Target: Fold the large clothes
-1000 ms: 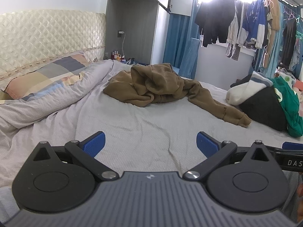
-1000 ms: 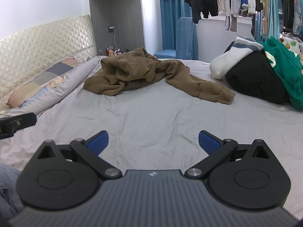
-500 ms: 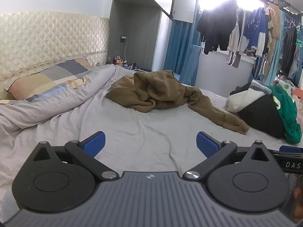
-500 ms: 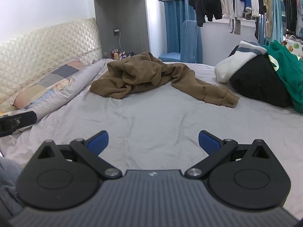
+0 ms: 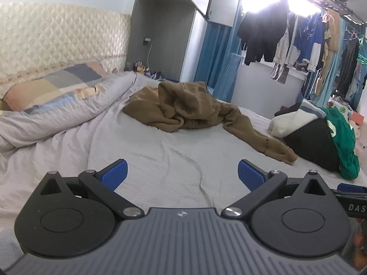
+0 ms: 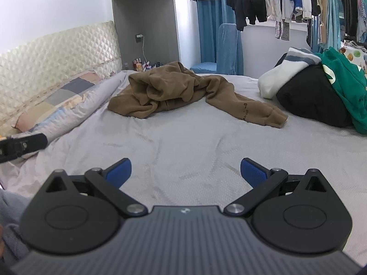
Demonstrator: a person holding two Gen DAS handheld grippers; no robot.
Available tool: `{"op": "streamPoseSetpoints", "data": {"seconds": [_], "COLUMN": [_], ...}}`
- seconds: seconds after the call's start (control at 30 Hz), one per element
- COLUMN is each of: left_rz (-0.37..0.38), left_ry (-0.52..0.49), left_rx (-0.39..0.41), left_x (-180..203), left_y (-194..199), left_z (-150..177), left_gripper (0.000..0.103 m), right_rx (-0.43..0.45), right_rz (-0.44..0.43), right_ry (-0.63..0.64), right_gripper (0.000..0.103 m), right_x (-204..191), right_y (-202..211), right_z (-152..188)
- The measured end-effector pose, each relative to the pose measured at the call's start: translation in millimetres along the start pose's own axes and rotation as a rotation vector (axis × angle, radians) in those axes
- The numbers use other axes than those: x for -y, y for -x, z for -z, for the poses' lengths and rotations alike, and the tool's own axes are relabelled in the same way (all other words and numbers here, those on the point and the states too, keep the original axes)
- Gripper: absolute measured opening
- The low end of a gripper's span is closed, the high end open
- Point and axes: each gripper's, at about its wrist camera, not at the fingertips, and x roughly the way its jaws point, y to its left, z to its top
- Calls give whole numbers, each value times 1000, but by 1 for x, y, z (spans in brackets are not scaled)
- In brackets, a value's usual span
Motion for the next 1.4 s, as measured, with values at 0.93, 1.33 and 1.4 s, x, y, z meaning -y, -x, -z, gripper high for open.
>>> {"op": "streamPoseSetpoints", "data": {"seconds": [0.93, 1.33, 1.4], "left_rz": [97, 212, 224], "left_ry": [41, 192, 200], "left_rx": [-108, -80, -54], "left_x": [-31, -52, -50], "left_y": [-398, -585, -604], "left_z": [-160, -184, -191], "left_gripper": [103, 102, 101], "right_rx": [-63, -78, -65], "right_rz": [-170, -226, -236], "right_ry": [-120, -245, -253], "right_gripper": [103, 87, 86], "right_x": [25, 42, 43], "right_y": [-300, -488, -505], "right_z": [-131, -170, -181]}}
